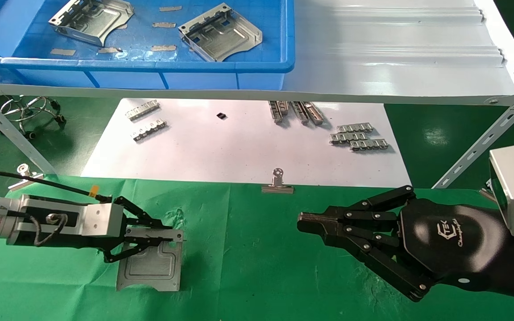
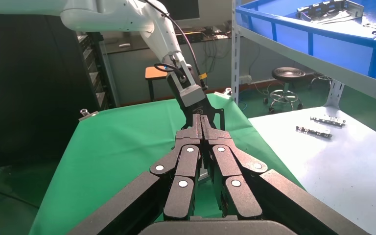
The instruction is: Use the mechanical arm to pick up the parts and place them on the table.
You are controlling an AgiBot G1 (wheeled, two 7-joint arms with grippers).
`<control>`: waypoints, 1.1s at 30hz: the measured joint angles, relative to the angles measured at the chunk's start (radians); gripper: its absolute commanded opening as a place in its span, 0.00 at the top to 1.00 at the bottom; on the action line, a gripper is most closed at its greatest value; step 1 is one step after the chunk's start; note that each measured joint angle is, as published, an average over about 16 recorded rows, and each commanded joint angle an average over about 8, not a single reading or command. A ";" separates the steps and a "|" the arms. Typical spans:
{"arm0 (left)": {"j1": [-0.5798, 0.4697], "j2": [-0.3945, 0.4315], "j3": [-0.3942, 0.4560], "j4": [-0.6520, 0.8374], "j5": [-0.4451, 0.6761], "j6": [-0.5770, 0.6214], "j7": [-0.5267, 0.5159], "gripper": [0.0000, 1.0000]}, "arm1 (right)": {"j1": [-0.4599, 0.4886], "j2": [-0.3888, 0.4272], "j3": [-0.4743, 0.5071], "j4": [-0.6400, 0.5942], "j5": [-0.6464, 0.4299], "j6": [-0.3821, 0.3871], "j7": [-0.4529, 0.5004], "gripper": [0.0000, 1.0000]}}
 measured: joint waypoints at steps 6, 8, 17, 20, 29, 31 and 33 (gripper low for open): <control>-0.006 0.011 0.001 0.032 0.002 0.001 0.021 0.00 | 0.000 0.000 0.000 0.000 0.000 0.000 0.000 1.00; -0.009 0.013 0.000 0.040 0.000 0.006 0.026 0.00 | 0.000 0.000 0.000 0.000 0.000 0.000 0.000 1.00; -0.017 -0.009 -0.020 0.028 -0.046 0.050 -0.046 0.00 | 0.000 0.000 0.000 0.000 0.000 0.000 0.000 1.00; -0.016 -0.023 -0.029 0.007 -0.068 0.066 -0.097 0.00 | 0.000 0.000 0.000 0.000 0.000 0.000 0.000 0.99; 0.032 -0.074 -0.087 -0.122 -0.131 0.079 -0.270 0.00 | 0.000 0.000 0.000 0.000 0.000 0.000 0.000 0.00; 0.050 -0.084 -0.105 -0.154 -0.140 0.077 -0.298 0.00 | 0.000 0.000 0.000 0.000 0.000 0.000 0.000 0.00; 0.068 -0.091 -0.127 -0.184 -0.146 0.074 -0.319 0.00 | 0.000 0.000 0.000 0.000 0.000 0.000 0.000 0.00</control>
